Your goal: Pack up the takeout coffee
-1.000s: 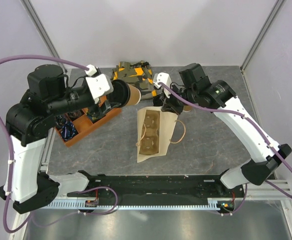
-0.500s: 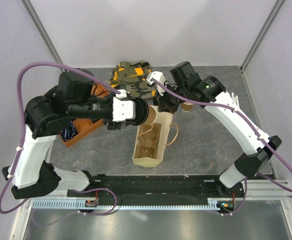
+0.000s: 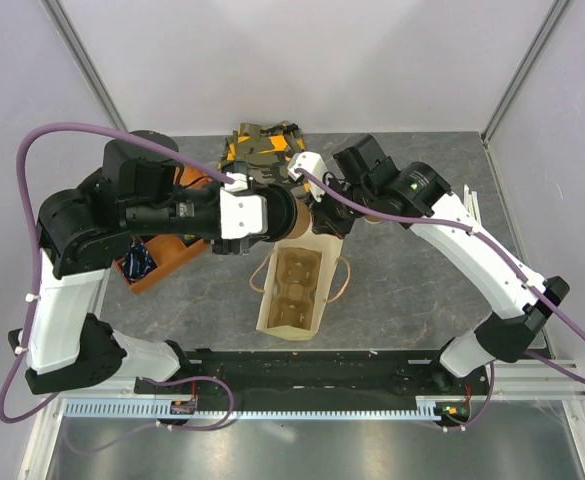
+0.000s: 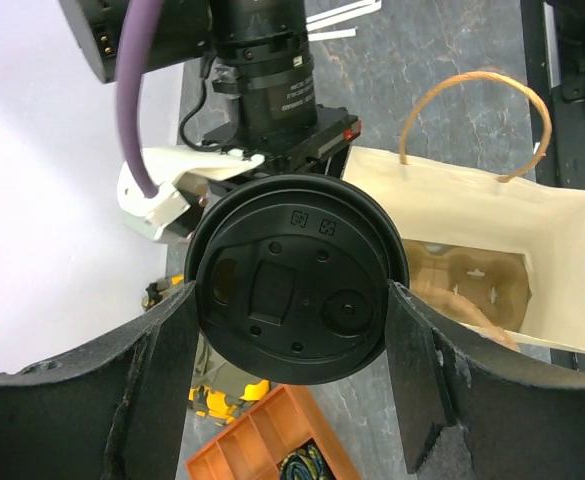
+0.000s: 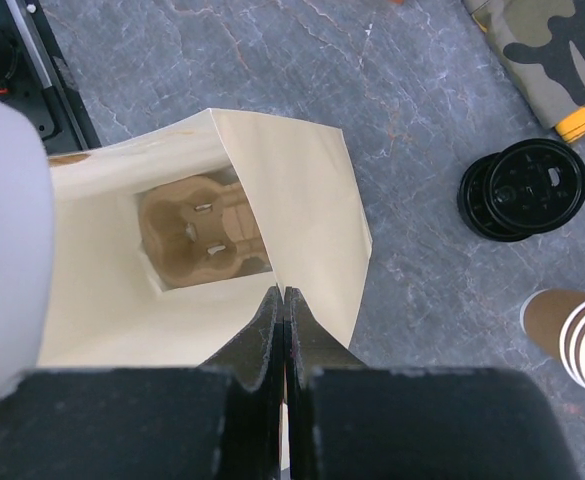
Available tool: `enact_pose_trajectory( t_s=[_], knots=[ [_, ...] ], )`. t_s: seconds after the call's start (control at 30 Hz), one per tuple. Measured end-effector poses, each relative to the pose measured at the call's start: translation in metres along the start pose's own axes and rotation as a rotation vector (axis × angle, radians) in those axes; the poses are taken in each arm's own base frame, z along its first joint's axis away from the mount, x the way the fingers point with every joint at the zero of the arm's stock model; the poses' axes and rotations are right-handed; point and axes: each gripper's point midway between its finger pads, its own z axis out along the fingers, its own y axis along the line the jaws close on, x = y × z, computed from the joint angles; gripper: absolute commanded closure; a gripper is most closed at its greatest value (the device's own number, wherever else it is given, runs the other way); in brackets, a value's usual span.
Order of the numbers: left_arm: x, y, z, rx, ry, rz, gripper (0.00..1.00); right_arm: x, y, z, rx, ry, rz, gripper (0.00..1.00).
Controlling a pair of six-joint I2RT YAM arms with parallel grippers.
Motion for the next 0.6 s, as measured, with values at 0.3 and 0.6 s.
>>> enact_pose_trajectory(
  t_s=[0.3,0.6],
  knots=[
    [-0.015,-0.042,0.017,0.155,-0.032,0.049,0.65,0.005,0.010,-0.004,0.000,0.006,0.014,1.00],
    [0.043,-0.097,0.064,0.315,0.212,0.088,0.66,0.014,0.012,-0.003,0.001,0.018,0.033,1.00]
  ],
)
